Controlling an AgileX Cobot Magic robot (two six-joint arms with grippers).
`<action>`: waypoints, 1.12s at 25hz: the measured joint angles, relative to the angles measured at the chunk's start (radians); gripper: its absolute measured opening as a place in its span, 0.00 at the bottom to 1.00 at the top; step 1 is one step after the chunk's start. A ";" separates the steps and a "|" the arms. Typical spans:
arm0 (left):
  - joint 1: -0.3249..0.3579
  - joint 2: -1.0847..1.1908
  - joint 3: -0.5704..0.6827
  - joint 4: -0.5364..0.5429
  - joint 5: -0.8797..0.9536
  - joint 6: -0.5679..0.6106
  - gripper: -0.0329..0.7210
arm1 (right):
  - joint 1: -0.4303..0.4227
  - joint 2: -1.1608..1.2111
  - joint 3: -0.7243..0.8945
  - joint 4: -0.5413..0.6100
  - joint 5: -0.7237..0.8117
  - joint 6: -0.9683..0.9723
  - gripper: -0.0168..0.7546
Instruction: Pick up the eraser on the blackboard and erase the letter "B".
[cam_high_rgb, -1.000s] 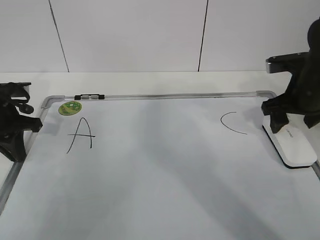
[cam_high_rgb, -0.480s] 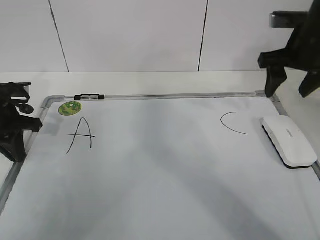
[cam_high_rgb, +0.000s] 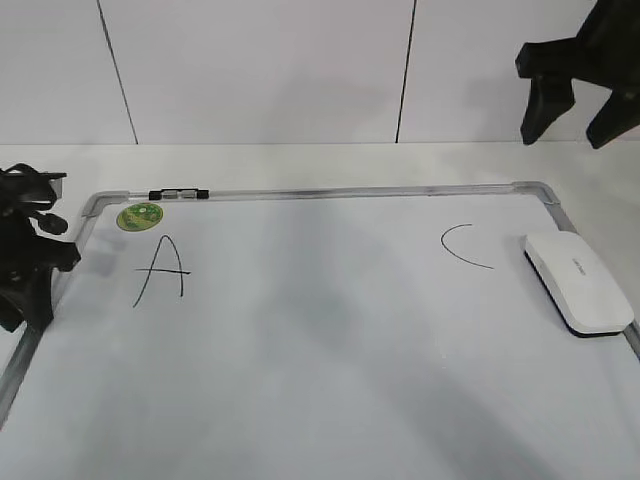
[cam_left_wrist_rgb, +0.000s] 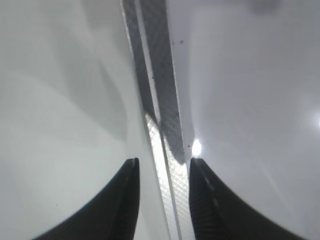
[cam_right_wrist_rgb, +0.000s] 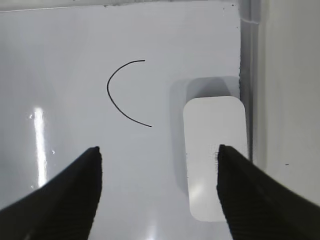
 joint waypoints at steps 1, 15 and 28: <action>0.000 0.000 -0.013 0.000 0.018 0.001 0.38 | 0.000 -0.016 0.000 0.002 0.000 -0.003 0.74; -0.002 -0.270 -0.121 0.006 0.138 0.003 0.40 | 0.000 -0.340 0.007 0.031 0.023 -0.014 0.74; -0.002 -0.836 0.055 0.006 0.168 0.003 0.40 | 0.000 -0.948 0.401 0.036 0.037 -0.014 0.74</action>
